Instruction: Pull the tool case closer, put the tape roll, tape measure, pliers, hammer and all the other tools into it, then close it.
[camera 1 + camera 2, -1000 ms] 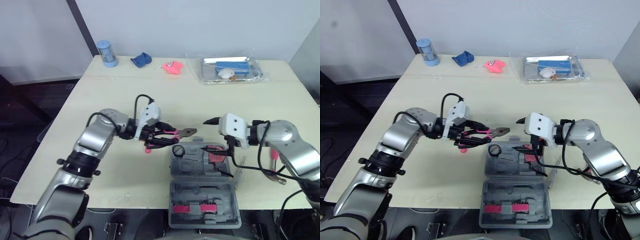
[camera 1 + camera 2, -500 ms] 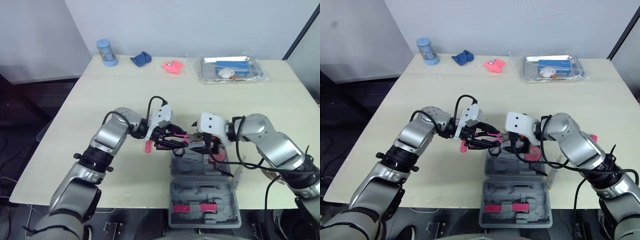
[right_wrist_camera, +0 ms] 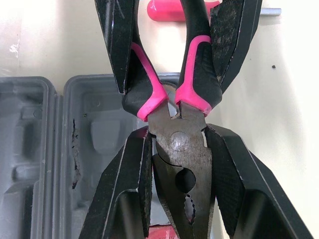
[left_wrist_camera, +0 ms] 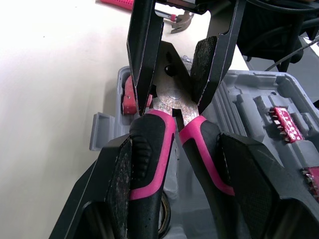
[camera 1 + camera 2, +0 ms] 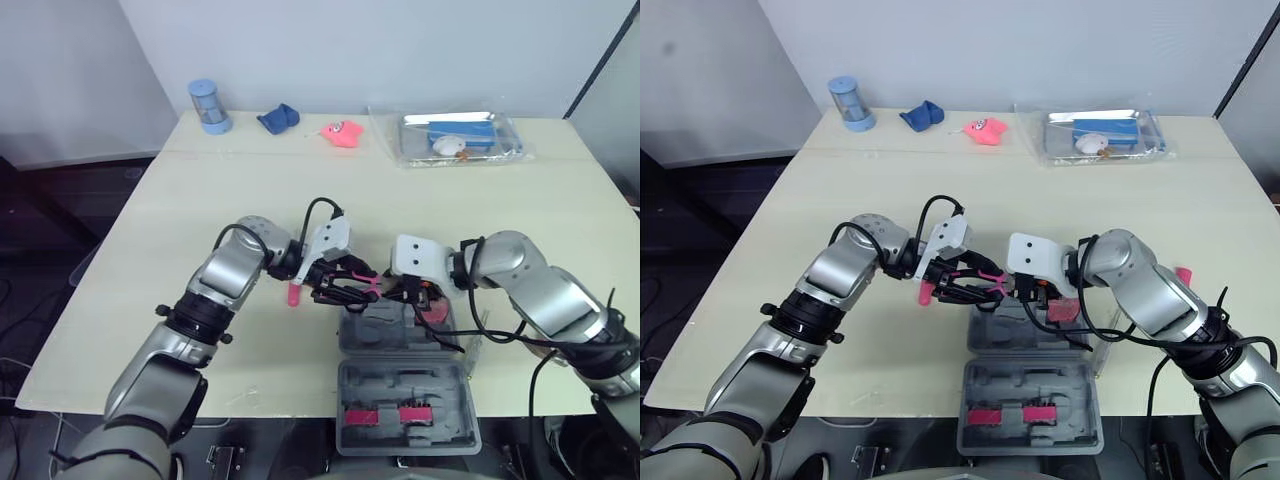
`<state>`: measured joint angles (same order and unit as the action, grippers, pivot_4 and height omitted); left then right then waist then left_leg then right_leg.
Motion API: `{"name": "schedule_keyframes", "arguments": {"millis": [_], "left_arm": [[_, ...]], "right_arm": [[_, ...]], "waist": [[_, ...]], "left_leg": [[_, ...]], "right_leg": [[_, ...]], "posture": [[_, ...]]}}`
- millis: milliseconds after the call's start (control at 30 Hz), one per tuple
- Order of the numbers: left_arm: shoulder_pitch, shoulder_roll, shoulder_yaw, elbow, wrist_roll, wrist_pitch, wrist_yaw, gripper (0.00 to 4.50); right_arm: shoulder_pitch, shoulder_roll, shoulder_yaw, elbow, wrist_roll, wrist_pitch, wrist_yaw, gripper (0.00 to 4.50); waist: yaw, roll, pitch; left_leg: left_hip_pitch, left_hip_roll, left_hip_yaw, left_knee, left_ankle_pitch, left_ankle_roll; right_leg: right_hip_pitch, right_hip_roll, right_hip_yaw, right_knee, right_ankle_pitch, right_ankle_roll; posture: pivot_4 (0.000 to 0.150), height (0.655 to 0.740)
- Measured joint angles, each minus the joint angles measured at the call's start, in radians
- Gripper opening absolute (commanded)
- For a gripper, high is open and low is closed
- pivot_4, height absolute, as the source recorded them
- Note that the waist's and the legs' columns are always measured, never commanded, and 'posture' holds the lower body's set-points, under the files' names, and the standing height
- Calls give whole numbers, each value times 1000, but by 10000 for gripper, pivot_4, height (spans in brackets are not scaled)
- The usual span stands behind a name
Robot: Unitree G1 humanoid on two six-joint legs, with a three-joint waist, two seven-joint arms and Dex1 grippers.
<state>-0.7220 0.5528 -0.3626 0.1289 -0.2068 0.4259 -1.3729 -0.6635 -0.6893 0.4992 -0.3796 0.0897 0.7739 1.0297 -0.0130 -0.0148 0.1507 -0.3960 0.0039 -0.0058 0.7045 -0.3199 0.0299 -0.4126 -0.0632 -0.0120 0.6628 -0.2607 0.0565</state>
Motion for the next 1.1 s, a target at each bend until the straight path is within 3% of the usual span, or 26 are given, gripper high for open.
{"name": "schedule_keyframes", "arguments": {"millis": [267,433,633,1100], "left_arm": [[15,0,9,0,-1,-13,5,23694],[26,4,54,1,-8,-37,38,43755],[77,47,103,-3,-51,-63,11,43755],[340,295,356,-167,-278,-89,-158,43755]], "right_arm": [[1,0,15,9,-24,-37,5,10792],[5,4,16,35,-35,-43,-9,10792],[39,-37,5,27,-34,-44,-8,10792],[203,-268,-85,-86,4,-20,66,10792]], "waist": [[-1,0,0],[0,0,0],[-1,0,0],[0,2,1]], "left_leg": [[0,0,0,0,0,0],[0,0,0,0,0,0],[0,1,0,0,0,0],[0,1,-1,0,0,0]], "right_leg": [[0,0,0,0,0,0],[0,0,0,0,0,0],[0,0,0,0,0,0],[0,-1,0,0,0,0]], "posture": [[1500,7400],[1500,7400],[1500,7400],[1500,7400]]}}
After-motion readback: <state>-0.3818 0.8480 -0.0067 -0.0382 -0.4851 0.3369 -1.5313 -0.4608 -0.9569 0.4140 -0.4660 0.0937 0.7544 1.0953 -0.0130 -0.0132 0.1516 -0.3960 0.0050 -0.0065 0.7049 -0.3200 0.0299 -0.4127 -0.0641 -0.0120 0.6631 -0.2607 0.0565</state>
